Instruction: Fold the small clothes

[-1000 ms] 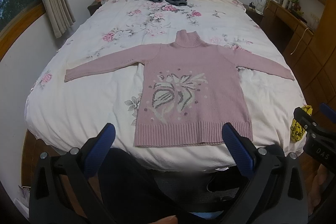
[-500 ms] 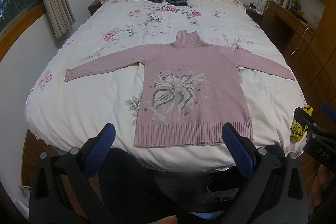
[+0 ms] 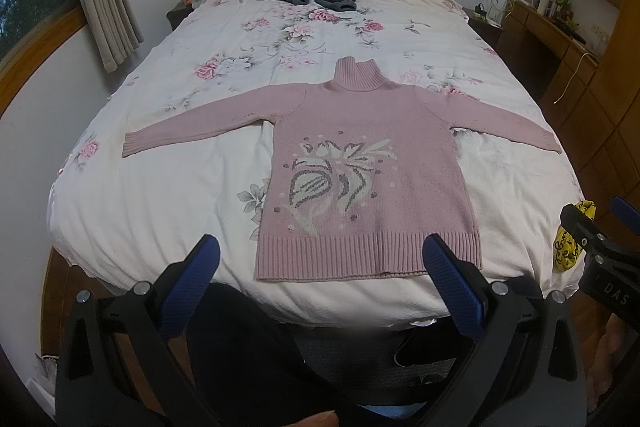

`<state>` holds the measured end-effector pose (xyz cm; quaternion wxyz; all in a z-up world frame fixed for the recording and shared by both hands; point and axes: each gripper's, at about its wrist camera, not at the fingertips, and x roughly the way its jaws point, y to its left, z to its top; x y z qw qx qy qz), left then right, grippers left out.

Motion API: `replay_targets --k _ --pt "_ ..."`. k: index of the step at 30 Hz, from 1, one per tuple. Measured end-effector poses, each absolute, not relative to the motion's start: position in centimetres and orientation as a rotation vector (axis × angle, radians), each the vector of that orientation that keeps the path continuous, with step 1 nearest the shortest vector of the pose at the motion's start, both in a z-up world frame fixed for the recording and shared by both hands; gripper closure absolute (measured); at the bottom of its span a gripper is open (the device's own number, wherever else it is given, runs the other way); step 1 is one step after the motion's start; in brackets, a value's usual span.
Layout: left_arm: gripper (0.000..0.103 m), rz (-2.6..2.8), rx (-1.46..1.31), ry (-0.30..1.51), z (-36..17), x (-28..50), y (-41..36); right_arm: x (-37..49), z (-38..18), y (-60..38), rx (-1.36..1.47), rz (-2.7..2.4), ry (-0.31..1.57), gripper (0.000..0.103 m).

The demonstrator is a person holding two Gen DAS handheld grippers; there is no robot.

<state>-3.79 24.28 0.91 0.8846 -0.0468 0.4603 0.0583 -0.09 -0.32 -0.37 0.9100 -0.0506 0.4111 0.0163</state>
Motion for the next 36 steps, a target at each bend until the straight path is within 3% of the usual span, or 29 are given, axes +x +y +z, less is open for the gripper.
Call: replay_targets --k 15,19,26,27,31,36 --pt "0.003 0.051 -0.117 0.94 0.1 -2.3 24.2 1.1 -0.9 -0.1 -0.138 0.023 0.847 0.004" --pt "0.003 -0.071 -0.126 0.835 -1.5 -1.3 24.1 2.3 -2.3 -0.9 -0.142 0.164 0.741 0.004" --pt "0.003 -0.101 -0.127 0.893 -4.7 3.3 22.9 9.1 -7.0 -7.7 -0.041 0.118 0.814 0.004" --pt "0.003 -0.09 -0.109 0.89 -5.2 4.1 22.7 10.8 -7.8 -9.9 0.022 0.118 0.84 0.007" --pt "0.003 -0.096 -0.115 0.887 -6.6 6.8 22.6 16.4 -11.5 -18.6 0.286 0.07 0.969 0.033" --pt "0.003 -0.127 -0.202 0.895 -7.9 9.4 22.8 21.1 -17.0 -30.8 0.731 0.002 1.034 0.044"
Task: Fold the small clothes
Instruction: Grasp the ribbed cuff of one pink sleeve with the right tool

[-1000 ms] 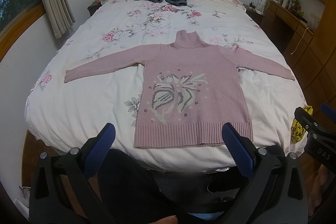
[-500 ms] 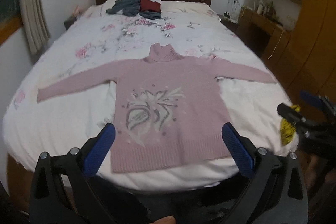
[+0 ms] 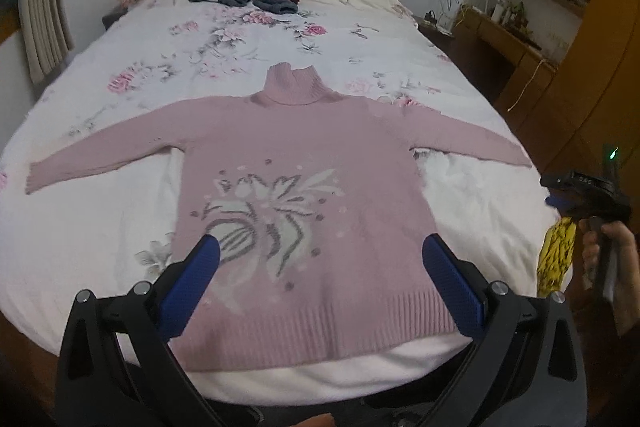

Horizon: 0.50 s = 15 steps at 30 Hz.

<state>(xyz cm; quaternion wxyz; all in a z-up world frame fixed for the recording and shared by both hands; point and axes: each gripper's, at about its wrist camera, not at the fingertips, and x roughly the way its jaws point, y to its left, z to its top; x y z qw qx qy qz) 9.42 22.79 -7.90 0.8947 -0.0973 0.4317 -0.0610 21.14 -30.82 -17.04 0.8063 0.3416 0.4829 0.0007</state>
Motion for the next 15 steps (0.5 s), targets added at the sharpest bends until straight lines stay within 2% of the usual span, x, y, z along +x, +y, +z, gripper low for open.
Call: replay_targets --k 6,11,13,15 --pt "0.003 -0.132 -0.354 0.904 -9.9 12.6 23.8 26.2 -22.5 -43.8 1.11 -0.104 0.931 0.044" --pt "0.003 -0.124 -0.371 0.9 -11.9 15.3 23.5 29.8 -26.1 -51.0 1.322 -0.168 0.779 0.044" --pt "0.003 -0.112 -0.356 0.911 -12.7 16.5 23.0 31.2 -27.5 -53.0 1.362 -0.193 0.732 0.05" --pt "0.003 -0.115 -0.358 0.932 -13.4 17.4 22.6 32.5 -28.8 -54.4 1.375 -0.219 0.709 0.052"
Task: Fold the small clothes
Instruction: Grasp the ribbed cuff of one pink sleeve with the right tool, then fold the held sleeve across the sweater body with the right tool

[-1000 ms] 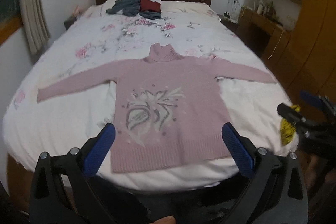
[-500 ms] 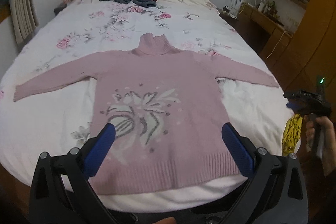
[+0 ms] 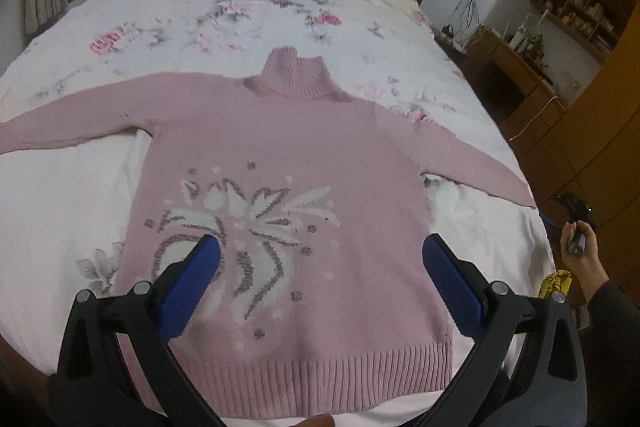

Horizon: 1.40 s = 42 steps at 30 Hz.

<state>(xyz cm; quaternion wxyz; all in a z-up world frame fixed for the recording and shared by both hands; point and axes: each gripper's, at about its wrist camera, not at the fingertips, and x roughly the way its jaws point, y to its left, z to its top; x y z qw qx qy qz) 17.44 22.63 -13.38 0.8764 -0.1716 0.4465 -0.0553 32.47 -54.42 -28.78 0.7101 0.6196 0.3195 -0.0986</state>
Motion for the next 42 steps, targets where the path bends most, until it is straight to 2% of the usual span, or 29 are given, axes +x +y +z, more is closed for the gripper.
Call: replay_targets --k 6,12,14,16,18,24,29,32,37,42 --pt "0.003 -0.138 -0.374 0.972 -15.9 19.7 21.2 35.9 -32.1 -56.5 1.362 -0.263 0.734 0.053" --pt "0.003 -0.16 -0.415 1.035 -18.0 20.8 20.8 38.0 -32.4 -57.2 1.3 -0.256 0.747 0.056" --pt "0.003 -0.166 -0.416 1.053 -18.3 21.1 21.0 38.8 -32.0 -57.1 1.258 -0.255 0.763 0.062" --pt "0.003 -0.161 -0.409 1.065 -18.5 21.4 21.3 39.5 -31.5 -56.8 1.213 -0.25 0.786 0.084" --pt "0.003 -0.17 -0.401 1.08 -18.6 21.6 21.5 40.0 -30.3 -56.0 1.158 -0.245 0.785 0.095" --pt "0.003 -0.213 -0.438 1.065 -18.1 22.2 23.2 41.3 -22.9 -49.6 0.974 -0.125 0.727 0.097" --pt "0.003 -0.243 -0.514 1.043 -17.2 23.0 24.1 42.4 -15.5 -39.9 0.785 -0.013 0.693 0.097" --pt "0.003 -0.283 -0.534 1.018 -16.2 23.5 24.2 43.0 -13.1 -34.1 0.687 0.035 0.693 0.097" --pt "0.003 -0.338 -0.544 0.989 -14.6 24.8 24.3 43.9 -11.7 -23.6 0.519 0.118 0.72 0.097" --pt "0.003 -0.355 -0.568 0.966 -14.1 26.2 25.3 44.6 -15.3 -14.2 0.342 0.152 0.792 0.097"
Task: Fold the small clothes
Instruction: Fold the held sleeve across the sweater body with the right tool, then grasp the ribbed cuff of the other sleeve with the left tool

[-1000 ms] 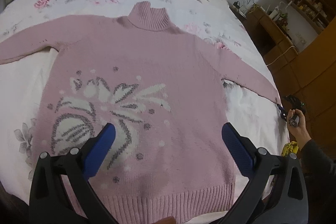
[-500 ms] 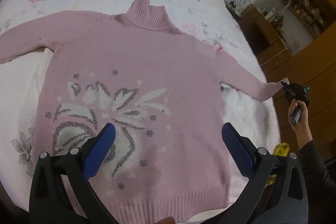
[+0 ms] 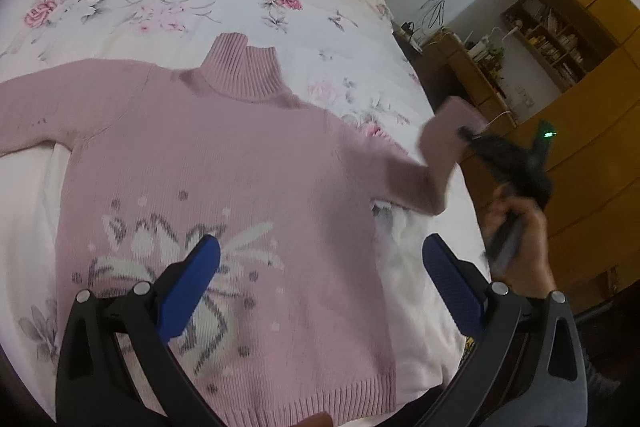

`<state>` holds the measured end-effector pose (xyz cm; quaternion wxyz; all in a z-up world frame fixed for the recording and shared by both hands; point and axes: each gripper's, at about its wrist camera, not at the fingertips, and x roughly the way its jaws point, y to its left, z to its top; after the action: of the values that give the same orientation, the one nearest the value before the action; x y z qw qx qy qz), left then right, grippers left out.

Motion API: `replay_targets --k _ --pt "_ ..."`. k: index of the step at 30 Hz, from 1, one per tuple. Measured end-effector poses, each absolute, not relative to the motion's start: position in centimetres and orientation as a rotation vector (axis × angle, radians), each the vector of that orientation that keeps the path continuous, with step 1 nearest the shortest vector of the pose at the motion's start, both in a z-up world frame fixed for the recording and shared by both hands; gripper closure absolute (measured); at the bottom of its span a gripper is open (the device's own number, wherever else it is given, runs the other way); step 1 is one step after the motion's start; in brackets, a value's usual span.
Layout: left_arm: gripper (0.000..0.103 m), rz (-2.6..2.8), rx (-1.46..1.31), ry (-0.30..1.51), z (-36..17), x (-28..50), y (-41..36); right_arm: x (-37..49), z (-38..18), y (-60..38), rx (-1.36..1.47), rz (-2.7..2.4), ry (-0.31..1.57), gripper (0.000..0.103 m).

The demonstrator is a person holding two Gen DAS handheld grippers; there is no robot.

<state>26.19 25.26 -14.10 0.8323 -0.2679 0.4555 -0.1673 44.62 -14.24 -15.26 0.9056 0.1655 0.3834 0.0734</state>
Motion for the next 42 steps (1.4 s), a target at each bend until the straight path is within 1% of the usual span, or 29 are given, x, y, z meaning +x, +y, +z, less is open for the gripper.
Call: replay_targets --k 5,8,9,11,12,13,15,19,23,25,28,29,30,31,32,34,35,36,39,42 --pt "0.003 -0.398 -0.672 0.986 -15.9 28.8 25.8 44.9 -23.7 -5.2 0.075 0.156 0.92 0.097" --pt "0.003 -0.422 -0.706 1.019 -17.5 30.7 25.0 44.2 -29.1 -3.1 -0.064 0.163 0.998 0.095" --pt "0.003 -0.434 -0.72 1.038 -18.3 31.6 24.6 43.6 -30.7 -2.4 -0.102 0.174 1.025 0.087" --pt "0.003 -0.453 -0.751 1.071 -19.6 33.1 23.8 41.7 -31.2 -1.8 -0.119 0.195 0.995 0.076" --pt "0.003 -0.466 -0.773 1.093 -20.4 34.2 23.1 40.8 -30.8 -2.1 -0.114 0.221 0.984 0.059" --pt "0.003 -0.482 -0.801 1.111 -21.2 35.3 22.4 40.1 -30.3 -2.5 -0.099 0.234 0.978 0.052" --pt "0.003 -0.51 -0.857 1.141 -22.6 37.2 21.1 37.8 -29.3 -3.9 -0.045 0.238 0.953 0.049" --pt "0.003 -0.563 -0.991 1.235 -26.2 41.4 16.7 32.2 -28.5 -7.5 0.096 0.259 0.938 0.049" --pt "0.003 -0.534 -0.985 1.319 -29.1 44.3 13.1 26.2 -27.9 -10.5 0.237 0.23 0.902 0.048" --pt "0.003 -0.505 -0.96 1.359 -30.3 45.2 11.8 24.1 -27.9 -12.0 0.328 0.217 0.891 0.046" --pt "0.004 -0.487 -0.95 1.417 -31.7 46.1 10.6 21.7 -28.5 -13.3 0.45 0.185 0.857 0.046" --pt "0.006 -0.478 -0.929 1.425 -31.8 46.4 10.1 21.3 -28.8 -13.5 0.465 0.182 0.855 0.046" --pt "0.008 -0.469 -0.912 1.428 -31.8 46.7 9.8 21.2 -29.1 -13.5 0.475 0.191 0.858 0.045" --pt "0.024 -0.452 -0.89 1.432 -31.7 47.0 9.5 21.2 -29.3 -13.5 0.477 0.199 0.859 0.045" --pt "0.056 -0.434 -0.868 1.437 -31.5 47.2 9.6 21.2 -29.4 -13.6 0.474 0.202 0.857 0.045" --pt "0.079 -0.391 -0.827 1.455 -31.5 47.9 9.6 21.1 -29.6 -13.8 0.473 0.211 0.851 0.046" --pt "0.095 -0.39 -0.824 1.46 -31.4 48.1 9.9 21.0 -29.7 -13.9 0.472 0.211 0.849 0.046" --pt "0.097 -0.39 -0.808 1.463 -31.5 48.4 9.9 20.6 -29.8 -14.0 0.472 0.21 0.846 0.046" --pt "0.097 -0.404 -0.771 1.448 -30.2 48.9 10.3 20.5 -29.9 -14.0 0.475 0.205 0.841 0.046" --pt "0.097 -0.451 -0.743 1.401 -27.0 49.3 10.9 20.2 -29.8 -13.9 0.462 0.2 0.839 0.046"
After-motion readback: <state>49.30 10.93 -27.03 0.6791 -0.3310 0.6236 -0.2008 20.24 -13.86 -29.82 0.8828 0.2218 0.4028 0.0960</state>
